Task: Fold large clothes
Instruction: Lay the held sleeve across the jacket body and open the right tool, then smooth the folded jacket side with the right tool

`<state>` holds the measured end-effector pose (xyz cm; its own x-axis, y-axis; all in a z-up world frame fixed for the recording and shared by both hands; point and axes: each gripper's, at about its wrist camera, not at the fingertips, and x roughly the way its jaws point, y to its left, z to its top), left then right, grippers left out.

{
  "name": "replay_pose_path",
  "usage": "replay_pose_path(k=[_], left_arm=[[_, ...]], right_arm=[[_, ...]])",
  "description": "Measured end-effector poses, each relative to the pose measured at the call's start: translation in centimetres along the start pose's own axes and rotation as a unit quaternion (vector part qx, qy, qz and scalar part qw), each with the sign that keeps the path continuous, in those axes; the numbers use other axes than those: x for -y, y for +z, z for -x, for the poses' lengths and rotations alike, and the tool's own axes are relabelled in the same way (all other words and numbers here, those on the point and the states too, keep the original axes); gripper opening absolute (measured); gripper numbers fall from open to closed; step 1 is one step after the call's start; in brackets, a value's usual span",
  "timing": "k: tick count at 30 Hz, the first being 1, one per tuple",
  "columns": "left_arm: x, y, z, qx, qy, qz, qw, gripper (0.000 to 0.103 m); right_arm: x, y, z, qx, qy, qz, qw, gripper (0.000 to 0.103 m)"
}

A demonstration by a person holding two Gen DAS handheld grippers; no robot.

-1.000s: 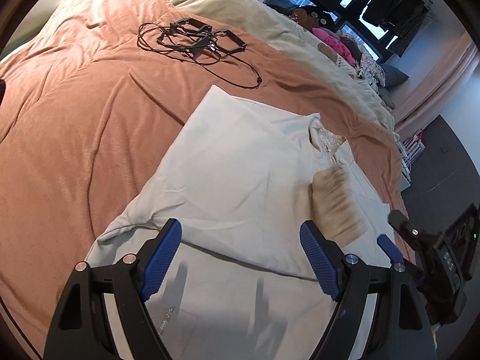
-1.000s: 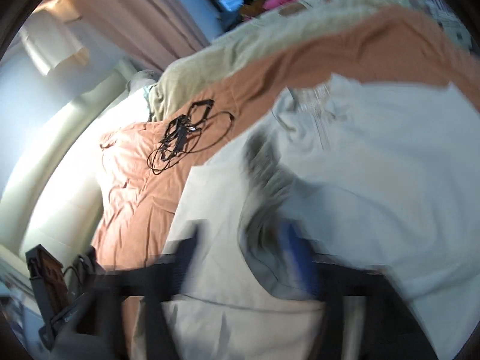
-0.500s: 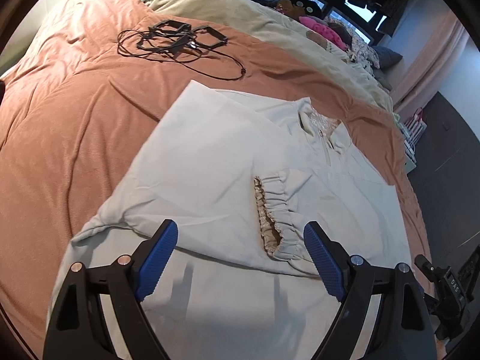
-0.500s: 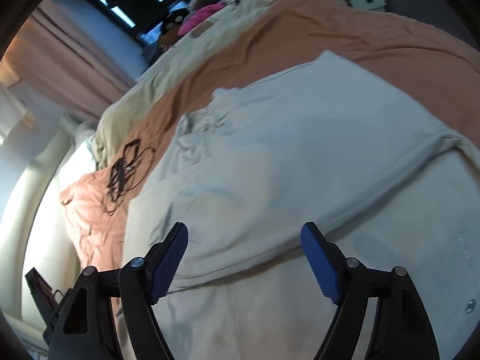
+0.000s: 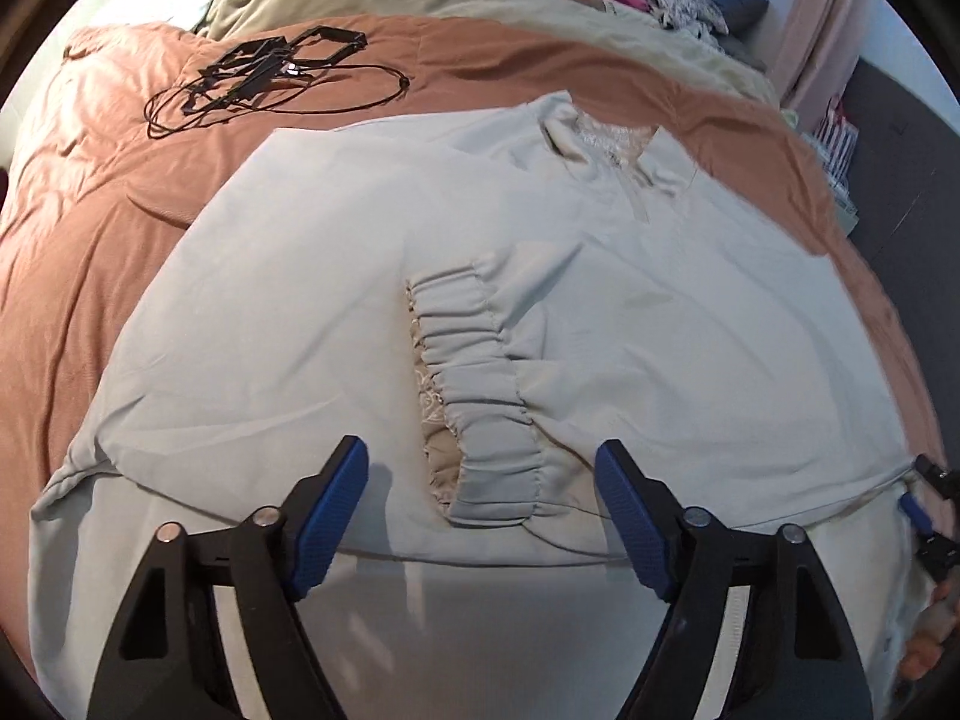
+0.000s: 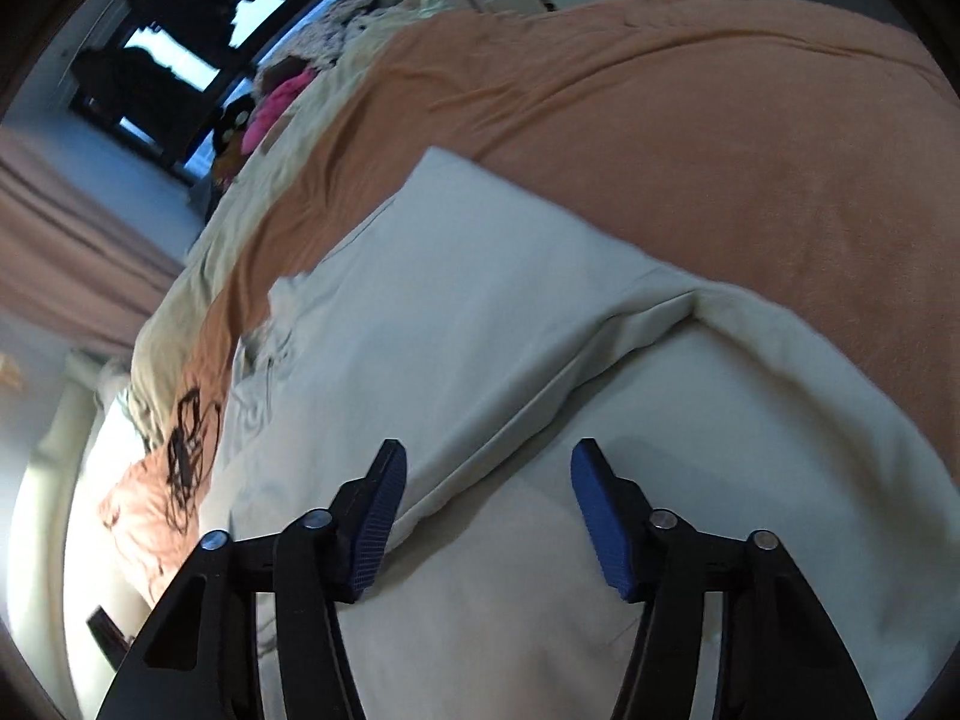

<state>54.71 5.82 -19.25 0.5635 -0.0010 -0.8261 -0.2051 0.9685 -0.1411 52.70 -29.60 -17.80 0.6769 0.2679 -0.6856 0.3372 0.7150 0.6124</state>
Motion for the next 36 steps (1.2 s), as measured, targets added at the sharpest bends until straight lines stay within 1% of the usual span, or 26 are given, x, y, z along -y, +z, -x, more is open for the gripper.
replay_pose_path(k=[1,2,4,5,6,7,8,9,12,14,15,16,17,18,19,20,23,24,25,26,27,28,29,31,33,36], left_arm=[[-0.1,-0.1,-0.3,0.001,0.013,0.000,0.9999,0.066],[-0.3,-0.2,-0.6,0.000,0.018,0.004,0.9998,0.065],[-0.8,-0.4,-1.0,-0.002,0.014,0.010,0.9998,0.064],[-0.8,-0.5,-1.1,-0.004,0.017,0.007,0.9998,0.063],[-0.6,-0.6,-1.2,-0.004,0.024,-0.002,0.9997,0.060],[-0.4,-0.7,-1.2,-0.002,0.032,-0.010,0.9994,0.057],[-0.4,-0.7,-1.2,-0.002,0.037,-0.012,0.9993,0.057],[-0.4,-0.7,-1.2,-0.002,0.039,-0.011,0.9992,0.057],[-0.4,-0.3,-0.6,-0.001,0.038,-0.005,0.9993,0.056],[-0.4,-0.2,0.6,0.008,0.034,-0.003,0.9994,0.056],[-0.5,-0.2,1.6,0.016,0.028,-0.001,0.9995,0.056],[-0.6,-0.4,2.6,0.023,0.020,0.001,0.9995,0.056],[-0.9,-0.6,3.5,0.025,0.016,0.005,0.9996,0.056],[-1.1,-0.8,4.1,0.025,0.012,0.009,0.9996,0.056],[-1.4,-1.0,4.9,0.023,0.005,0.013,0.9996,0.056],[-1.7,-1.2,5.7,0.021,-0.002,0.013,0.9997,0.056],[-2.6,-1.8,7.7,0.017,-0.005,0.011,0.9998,0.057],[-2.9,-2.0,8.3,0.016,-0.008,0.014,0.9997,0.061],[-3.4,-2.4,9.2,0.018,-0.010,0.018,0.9996,0.070],[-3.8,-2.9,9.9,0.022,-0.010,0.022,0.9995,0.076],[-4.2,-3.2,10.4,0.026,-0.008,0.026,0.9993,0.087],[-4.6,-3.7,11.3,0.033,-0.008,0.028,0.9990,0.090],[-5.0,-4.2,12.0,0.037,-0.008,0.028,0.9989,0.090],[-6.0,-5.1,13.3,0.039,-0.008,0.029,0.9988,0.090],[-6.9,-5.9,14.4,0.040,-0.008,0.031,0.9987,0.090],[-8.3,-7.3,16.4,0.044,-0.009,0.035,0.9984,0.090]], right_arm=[[0.7,0.4,-0.1,0.002,0.001,-0.010,1.000,0.053],[1.4,0.8,0.0,0.005,0.003,-0.020,1.000,0.052],[2.7,1.5,0.0,0.011,0.007,-0.040,0.999,0.042],[3.2,1.8,0.0,0.014,0.011,-0.045,0.999,0.039],[3.5,2.2,-0.2,0.017,0.013,-0.049,0.999,0.031],[3.6,2.4,-0.4,0.020,0.015,-0.051,0.998,0.020],[3.8,2.7,-0.5,0.022,0.017,-0.049,0.998,0.015],[3.7,2.9,-0.8,0.021,0.019,-0.045,0.999,0.013],[3.4,2.7,-1.4,0.005,0.007,-0.045,0.999,0.013],[2.9,2.4,-1.4,-0.003,0.001,-0.044,0.999,0.013],[2.7,2.2,-0.9,0.000,0.005,-0.044,0.999,0.016],[2.4,2.0,-0.5,0.000,0.007,-0.042,0.999,0.031],[2.4,1.9,-0.1,0.002,0.008,-0.040,0.999,0.043],[2.2,1.5,0.7,0.008,0.008,-0.039,0.999,0.063],[2.4,1.4,1.4,0.014,0.007,-0.039,0.999,0.069],[2.2,1.1,2.0,0.017,0.009,-0.035,0.999,0.069],[1.6,0.3,3.7,0.009,0.014,-0.003,1.000,0.070],[1.5,-0.1,4.2,0.007,0.012,0.008,1.000,0.070],[1.4,-0.5,4.8,0.002,0.010,0.023,1.000,0.070],[1.5,-0.8,5.3,-0.001,0.009,0.031,0.999,0.070],[1.5,-1.1,5.8,-0.006,0.007,0.041,0.999,0.070],[1.5,-1.4,6.5,-0.009,0.008,0.049,0.999,0.072],[1.6,-1.8,7.1,-0.010,0.007,0.056,0.998,0.075],[1.6,-2.3,8.8,-0.007,0.005,0.076,0.997,0.087],[1.6,-2.8,10.5,0.000,0.004,0.099,0.995,0.094],[1.6,-3.7,12.9,-0.003,0.004,0.131,0.991,0.095]])
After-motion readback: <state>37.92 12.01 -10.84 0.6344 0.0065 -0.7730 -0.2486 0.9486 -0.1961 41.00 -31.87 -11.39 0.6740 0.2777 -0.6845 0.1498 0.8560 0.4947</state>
